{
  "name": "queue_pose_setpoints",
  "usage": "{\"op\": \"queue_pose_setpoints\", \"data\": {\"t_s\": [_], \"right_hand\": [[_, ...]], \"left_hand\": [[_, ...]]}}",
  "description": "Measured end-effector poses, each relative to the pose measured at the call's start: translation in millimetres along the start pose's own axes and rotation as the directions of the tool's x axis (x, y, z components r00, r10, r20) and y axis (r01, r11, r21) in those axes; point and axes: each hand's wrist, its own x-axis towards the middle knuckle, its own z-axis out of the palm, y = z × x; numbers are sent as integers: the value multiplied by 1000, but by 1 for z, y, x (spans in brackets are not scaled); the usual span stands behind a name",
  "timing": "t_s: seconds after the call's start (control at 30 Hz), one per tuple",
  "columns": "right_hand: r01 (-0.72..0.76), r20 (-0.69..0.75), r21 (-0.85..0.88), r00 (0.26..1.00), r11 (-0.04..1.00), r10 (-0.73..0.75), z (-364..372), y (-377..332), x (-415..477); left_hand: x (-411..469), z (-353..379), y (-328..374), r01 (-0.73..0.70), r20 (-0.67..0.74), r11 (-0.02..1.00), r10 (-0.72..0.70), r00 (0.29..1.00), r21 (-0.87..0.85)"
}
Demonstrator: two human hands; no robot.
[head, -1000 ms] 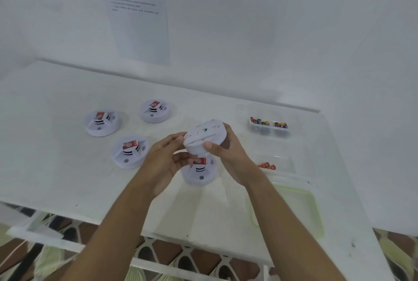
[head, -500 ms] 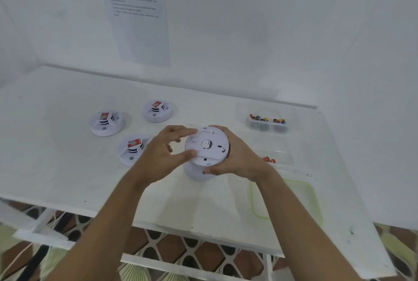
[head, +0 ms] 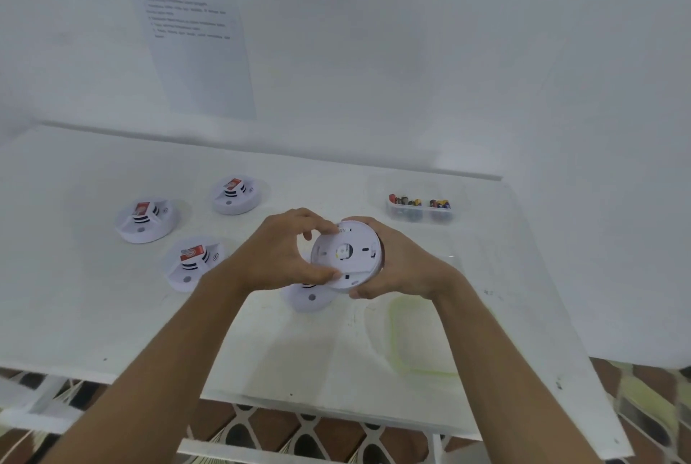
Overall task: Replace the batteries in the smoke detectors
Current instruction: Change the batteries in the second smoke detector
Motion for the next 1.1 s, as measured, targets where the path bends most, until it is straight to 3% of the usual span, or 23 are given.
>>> {"op": "queue_pose_setpoints", "data": {"t_s": [0.53, 0.7, 0.83, 1.1], "right_hand": [[-29, -95, -80, 995, 996, 21, -43, 23, 4], [-20, -211, -47, 978, 999, 9, -53, 28, 6], [-21, -204, -58, 979, 998, 9, -50, 28, 15], [-6, -165, -17, 986, 1000, 3, -31, 24, 33]], "left_hand": [[37, 29, -10, -16, -200, 998, 3, 980, -61], [52, 28, -56, 231, -197, 973, -231, 953, -21], [62, 31, -83, 457, -165, 889, -446, 880, 32], [61, 40, -108, 529, -187, 834, -501, 845, 155]]}}
